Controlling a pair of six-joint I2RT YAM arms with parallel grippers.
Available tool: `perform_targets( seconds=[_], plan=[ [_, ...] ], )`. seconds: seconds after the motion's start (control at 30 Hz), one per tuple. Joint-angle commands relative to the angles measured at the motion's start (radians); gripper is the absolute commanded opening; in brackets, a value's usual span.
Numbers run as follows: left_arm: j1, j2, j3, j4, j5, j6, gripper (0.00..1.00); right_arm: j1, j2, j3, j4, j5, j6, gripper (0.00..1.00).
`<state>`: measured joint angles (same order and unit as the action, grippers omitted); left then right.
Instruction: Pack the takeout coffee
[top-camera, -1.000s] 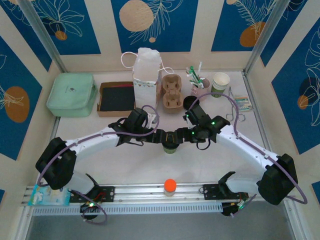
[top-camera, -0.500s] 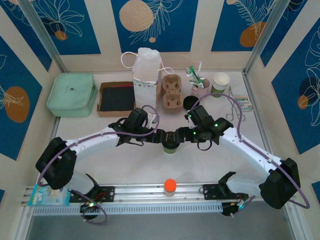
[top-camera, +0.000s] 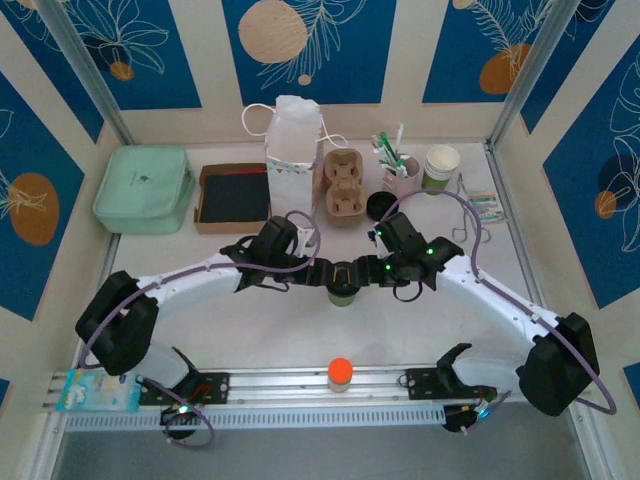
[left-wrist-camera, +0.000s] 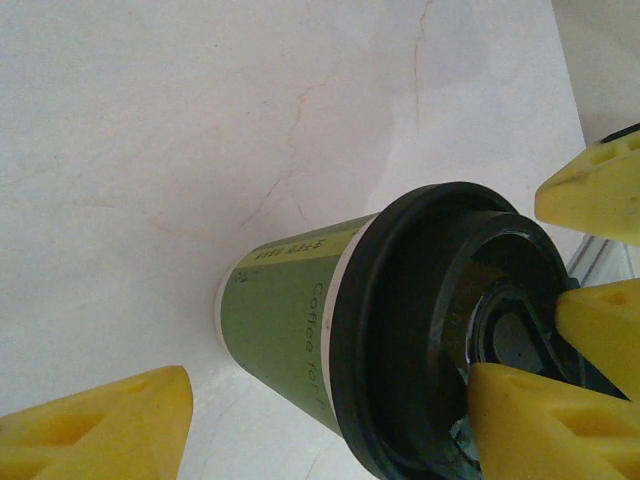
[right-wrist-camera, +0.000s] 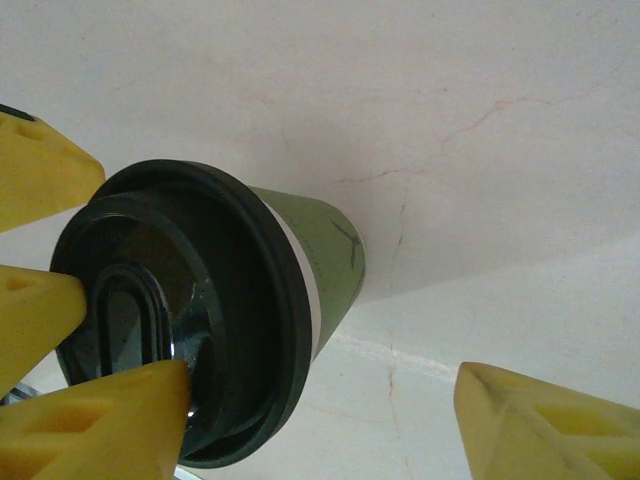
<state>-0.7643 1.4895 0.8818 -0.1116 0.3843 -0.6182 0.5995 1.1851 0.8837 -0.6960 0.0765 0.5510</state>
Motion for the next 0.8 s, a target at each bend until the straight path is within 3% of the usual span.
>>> perform_targets(
  seconds=[0.0, 0.37, 0.77],
  plan=[
    [-0.009, 0.03, -0.004, -0.064, -0.033, 0.027, 0.72, -0.012, 0.001, -0.022, 0.039, -0.062, 0.016, 0.68],
    [-0.011, 0.037, 0.005, -0.085, -0.045, 0.035, 0.72, -0.047, 0.035, -0.048, 0.034, -0.057, 0.028, 0.57],
    [-0.011, 0.051, 0.003, -0.09, -0.051, 0.043, 0.72, -0.015, 0.093, -0.14, 0.033, 0.016, 0.119, 0.48]
  ],
)
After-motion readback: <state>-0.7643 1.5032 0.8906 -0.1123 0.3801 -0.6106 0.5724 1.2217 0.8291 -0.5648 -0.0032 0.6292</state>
